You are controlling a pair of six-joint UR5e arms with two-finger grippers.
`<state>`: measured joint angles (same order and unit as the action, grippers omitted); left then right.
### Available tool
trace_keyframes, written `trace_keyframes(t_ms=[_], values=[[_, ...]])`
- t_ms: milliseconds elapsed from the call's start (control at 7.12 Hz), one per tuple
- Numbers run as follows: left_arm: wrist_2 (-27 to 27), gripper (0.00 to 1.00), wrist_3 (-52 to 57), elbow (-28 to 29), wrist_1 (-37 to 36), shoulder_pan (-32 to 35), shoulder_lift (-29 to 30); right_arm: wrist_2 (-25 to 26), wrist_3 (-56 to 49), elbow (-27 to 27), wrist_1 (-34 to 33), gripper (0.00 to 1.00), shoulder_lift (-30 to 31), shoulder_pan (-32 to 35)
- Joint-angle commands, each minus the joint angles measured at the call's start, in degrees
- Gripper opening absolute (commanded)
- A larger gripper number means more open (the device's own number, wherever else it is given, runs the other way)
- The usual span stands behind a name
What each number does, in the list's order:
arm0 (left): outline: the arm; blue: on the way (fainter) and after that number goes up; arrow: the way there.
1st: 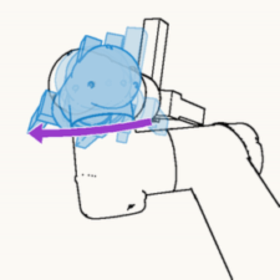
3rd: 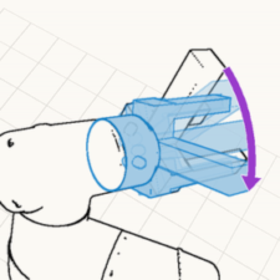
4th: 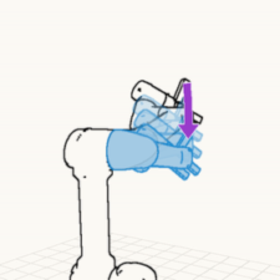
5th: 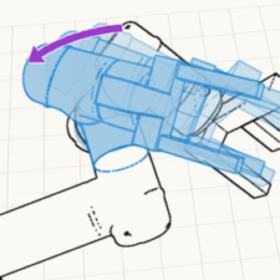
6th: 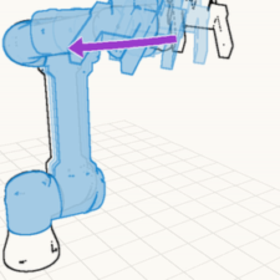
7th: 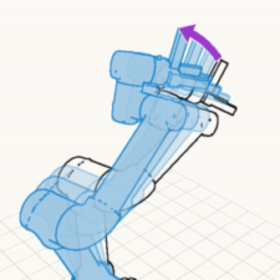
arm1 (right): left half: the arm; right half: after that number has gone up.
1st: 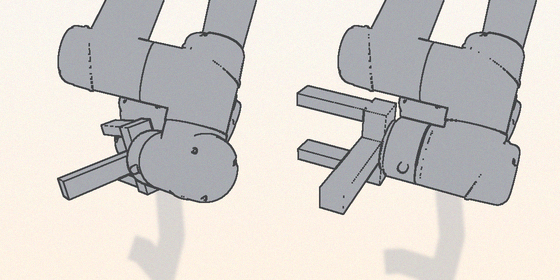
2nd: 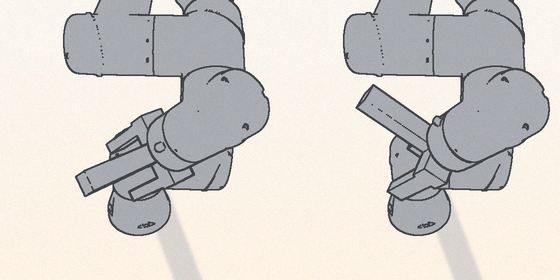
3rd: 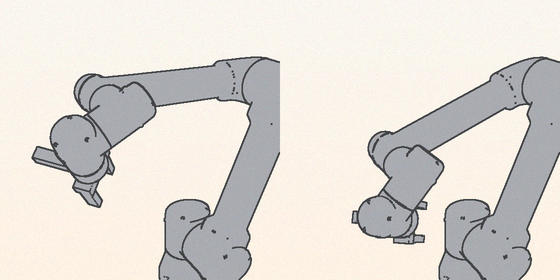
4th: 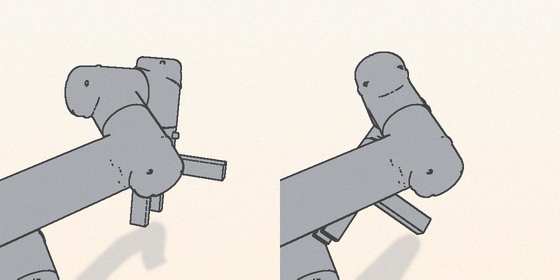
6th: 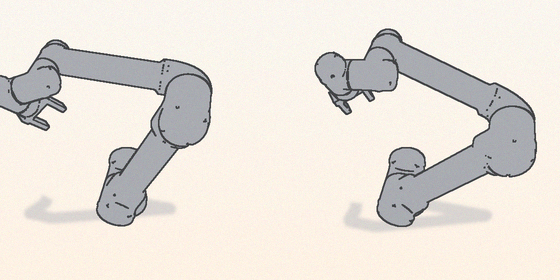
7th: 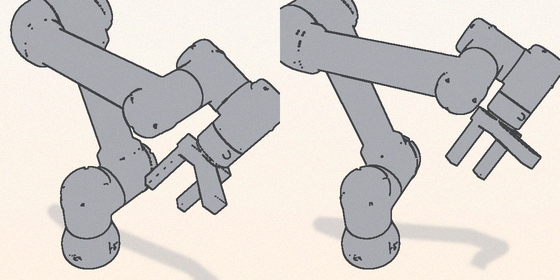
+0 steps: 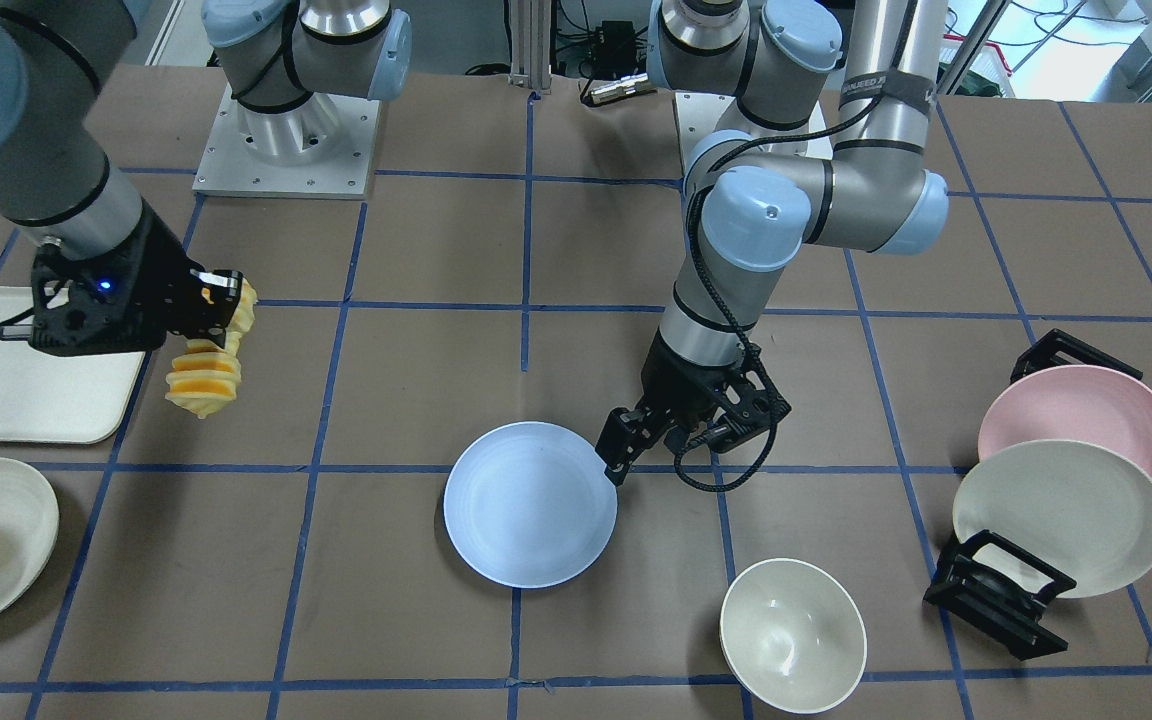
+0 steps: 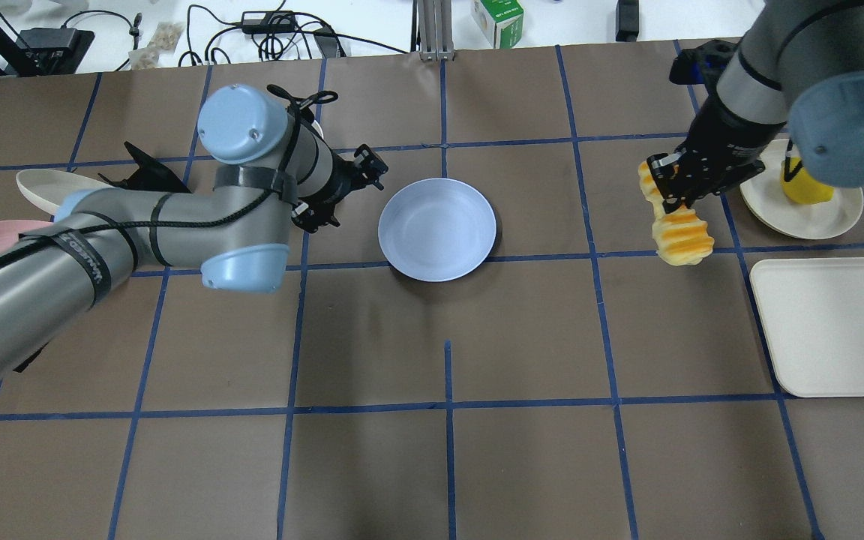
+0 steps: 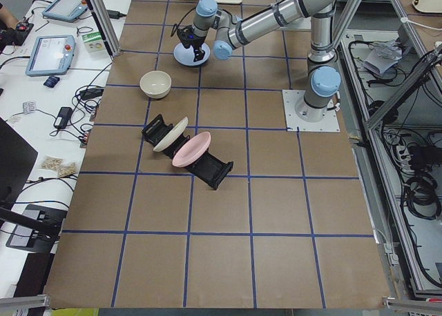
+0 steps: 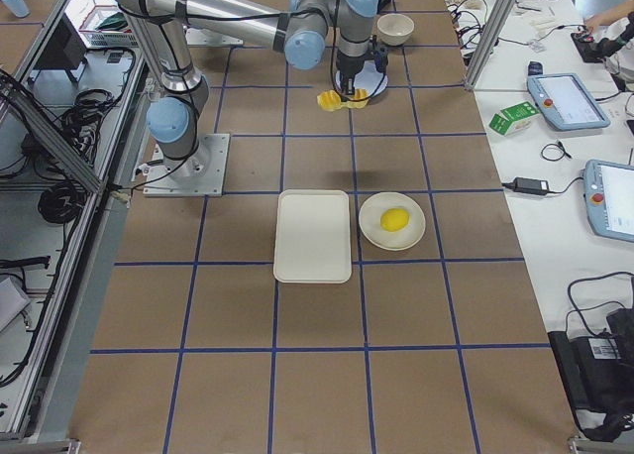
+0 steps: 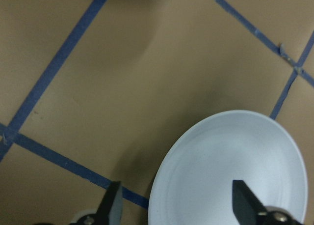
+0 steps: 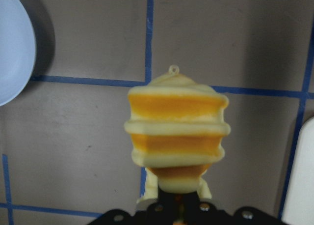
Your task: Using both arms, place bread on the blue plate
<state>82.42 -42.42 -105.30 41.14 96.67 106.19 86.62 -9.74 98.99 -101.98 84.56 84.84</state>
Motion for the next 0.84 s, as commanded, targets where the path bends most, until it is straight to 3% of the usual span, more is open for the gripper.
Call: trace_keyframes(t_ms=[0,140,281,421,562,702], values=[[0.5,1.00,8.1,15.3,27.7,-2.3,-4.3,0.1,8.8,-5.0,-3.3,0.00,-7.5,9.3],[3.2,1.00,17.8,20.4,39.0,-3.0,-6.0,0.1,14.8,-9.0,-4.2,0.00,-11.8,12.7],[9.4,1.00,27.0,22.0,43.4,-3.1,-8.5,0.1,19.1,-12.6,-4.4,0.00,-15.9,16.5],[11.8,1.00,33.0,21.8,44.8,-3.8,-10.3,0.0,22.5,-15.0,-5.8,0.00,-19.1,19.2],[12.6,1.00,34.1,22.8,51.3,-3.7,-12.6,0.0,24.8,-16.7,-8.1,0.00,-22.0,20.2],[12.5,1.00,34.2,22.1,52.9,-3.8,-13.8,0.0,25.8,-17.3,-9.8,0.00,-24.6,21.3]])
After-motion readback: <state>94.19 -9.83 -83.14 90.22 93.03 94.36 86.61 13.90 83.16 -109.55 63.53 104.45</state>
